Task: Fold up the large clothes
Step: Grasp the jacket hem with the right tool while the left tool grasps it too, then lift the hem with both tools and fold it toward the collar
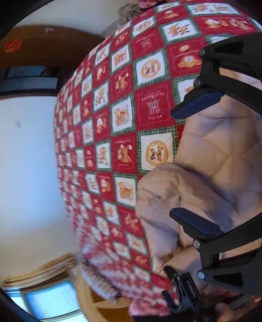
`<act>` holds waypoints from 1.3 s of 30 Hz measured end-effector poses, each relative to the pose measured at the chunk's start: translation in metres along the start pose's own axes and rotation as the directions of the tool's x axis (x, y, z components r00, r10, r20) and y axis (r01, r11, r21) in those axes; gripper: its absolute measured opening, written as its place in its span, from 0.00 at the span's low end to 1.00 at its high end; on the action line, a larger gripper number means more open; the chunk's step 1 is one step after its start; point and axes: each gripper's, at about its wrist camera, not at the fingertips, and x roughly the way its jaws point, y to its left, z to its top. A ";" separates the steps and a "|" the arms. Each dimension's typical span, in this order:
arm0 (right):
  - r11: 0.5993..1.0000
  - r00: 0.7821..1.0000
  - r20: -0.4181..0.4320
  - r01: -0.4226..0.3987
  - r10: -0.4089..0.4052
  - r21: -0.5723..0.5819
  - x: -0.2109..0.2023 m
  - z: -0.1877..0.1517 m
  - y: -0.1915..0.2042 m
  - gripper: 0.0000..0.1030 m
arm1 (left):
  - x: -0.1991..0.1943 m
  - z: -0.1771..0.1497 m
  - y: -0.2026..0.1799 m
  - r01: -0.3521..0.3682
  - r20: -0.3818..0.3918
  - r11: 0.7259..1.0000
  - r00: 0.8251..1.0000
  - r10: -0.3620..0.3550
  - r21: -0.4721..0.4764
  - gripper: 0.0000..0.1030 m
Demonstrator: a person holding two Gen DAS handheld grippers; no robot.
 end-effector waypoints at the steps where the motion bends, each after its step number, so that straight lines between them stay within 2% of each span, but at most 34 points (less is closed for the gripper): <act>1: 1.000 1.000 -0.015 0.017 -0.018 -0.025 0.008 -0.001 0.002 0.79 | 0.001 0.000 -0.002 0.011 0.011 1.000 1.000 -0.011 0.010 0.92; 2: 0.999 0.999 -0.027 0.023 -0.024 -0.044 0.012 -0.003 0.002 0.73 | 0.000 -0.002 -0.006 0.037 0.022 0.999 0.999 -0.037 0.031 0.72; 3: 0.998 0.999 -0.044 0.023 -0.026 -0.056 0.017 -0.004 0.000 0.58 | 0.001 -0.003 -0.008 0.059 0.018 0.997 0.998 -0.059 0.046 0.58; 4: 0.998 0.997 -0.073 0.009 -0.013 -0.058 0.024 -0.008 -0.003 0.44 | 0.003 -0.006 -0.010 0.104 -0.002 0.993 0.995 -0.104 0.057 0.32; 5: 0.998 0.996 -0.087 -0.006 0.001 -0.057 0.024 -0.011 -0.007 0.37 | 0.002 -0.008 -0.010 0.140 -0.012 0.989 0.990 -0.139 0.052 0.11; 6: 0.998 0.996 -0.086 -0.012 0.006 -0.061 0.022 -0.013 -0.010 0.21 | -0.001 -0.010 -0.008 0.150 -0.009 0.988 0.989 -0.150 0.040 0.09; 7: 0.997 0.997 -0.072 -0.013 0.008 -0.072 0.016 -0.018 -0.013 0.14 | -0.004 -0.011 -0.006 0.141 0.003 0.989 0.990 -0.141 0.034 0.09; 9: 0.997 0.999 -0.048 -0.027 0.024 -0.077 0.003 -0.024 -0.018 0.10 | -0.014 -0.017 -0.001 0.155 0.026 0.988 0.987 -0.156 0.025 0.06; 12: 0.996 0.999 -0.022 -0.036 0.034 -0.083 -0.014 -0.034 -0.024 0.08 | -0.029 -0.033 0.011 0.166 0.055 0.986 0.985 -0.166 0.002 0.03; 14: 0.994 0.999 -0.021 -0.033 0.031 -0.101 -0.018 -0.043 -0.026 0.07 | -0.030 -0.046 0.013 0.140 0.055 0.990 0.988 -0.141 0.018 0.02; 18: 0.990 0.998 -0.059 0.008 -0.016 -0.142 -0.002 -0.060 -0.026 0.06 | -0.008 -0.074 0.005 0.088 -0.004 0.994 0.996 -0.088 0.067 0.02; 22: 0.991 0.996 -0.082 0.025 -0.036 -0.132 0.010 -0.072 -0.031 0.06 | -0.016 -0.075 0.007 0.078 0.020 0.996 0.997 -0.079 0.054 0.02; 25: 0.989 0.998 -0.062 0.023 -0.032 -0.144 0.002 -0.071 -0.031 0.06 | -0.037 -0.064 0.017 0.128 0.036 0.992 0.991 -0.128 0.014 0.02; 26: 0.989 0.998 -0.061 0.020 -0.029 -0.144 0.000 -0.069 -0.032 0.07 | -0.047 -0.061 0.021 0.148 0.056 0.989 0.987 -0.148 0.001 0.03; 30: 0.991 0.997 -0.076 0.016 -0.026 -0.130 -0.006 -0.065 -0.041 0.33 | -0.073 -0.051 0.036 0.133 0.102 0.991 0.986 -0.130 -0.025 0.03; 31: 0.993 0.997 -0.072 0.013 -0.022 -0.121 -0.011 -0.065 -0.045 0.42 | -0.075 -0.047 0.041 0.137 0.103 0.990 0.986 -0.132 -0.044 0.03; 33: 0.994 0.998 -0.054 0.028 -0.034 -0.106 -0.023 -0.066 -0.052 0.53 | -0.068 -0.038 0.051 0.126 0.092 0.988 0.989 -0.118 -0.086 0.03; 39: 0.998 0.997 0.066 0.050 -0.048 -0.025 -0.057 -0.049 -0.057 0.55 | -0.029 -0.003 0.063 0.155 0.041 0.963 0.988 -0.150 -0.219 0.03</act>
